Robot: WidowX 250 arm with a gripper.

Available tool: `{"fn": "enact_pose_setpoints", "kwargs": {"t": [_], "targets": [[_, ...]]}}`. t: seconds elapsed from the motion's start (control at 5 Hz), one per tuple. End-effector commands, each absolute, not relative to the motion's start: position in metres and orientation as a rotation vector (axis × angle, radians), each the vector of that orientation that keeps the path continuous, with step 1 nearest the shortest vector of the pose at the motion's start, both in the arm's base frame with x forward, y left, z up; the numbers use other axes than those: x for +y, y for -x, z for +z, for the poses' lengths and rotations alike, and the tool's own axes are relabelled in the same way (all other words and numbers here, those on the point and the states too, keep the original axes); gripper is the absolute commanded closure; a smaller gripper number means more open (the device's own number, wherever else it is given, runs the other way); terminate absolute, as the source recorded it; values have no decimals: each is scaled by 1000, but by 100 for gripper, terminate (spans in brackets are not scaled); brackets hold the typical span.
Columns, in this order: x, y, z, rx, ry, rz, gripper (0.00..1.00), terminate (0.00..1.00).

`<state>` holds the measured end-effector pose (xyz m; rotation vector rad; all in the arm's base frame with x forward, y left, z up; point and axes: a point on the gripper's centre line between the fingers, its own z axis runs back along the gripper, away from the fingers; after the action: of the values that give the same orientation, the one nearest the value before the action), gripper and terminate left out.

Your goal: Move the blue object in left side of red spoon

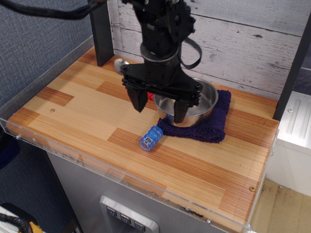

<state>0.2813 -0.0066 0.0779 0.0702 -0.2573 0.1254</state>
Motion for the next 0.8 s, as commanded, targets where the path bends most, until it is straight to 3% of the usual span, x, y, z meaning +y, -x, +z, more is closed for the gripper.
{"fn": "enact_pose_setpoints", "kwargs": {"t": [0.0,0.6], "targets": [[6,-278,56,-228,-134,107,0,0],[5,-270,32,-173,-104,92,0,0]]}}
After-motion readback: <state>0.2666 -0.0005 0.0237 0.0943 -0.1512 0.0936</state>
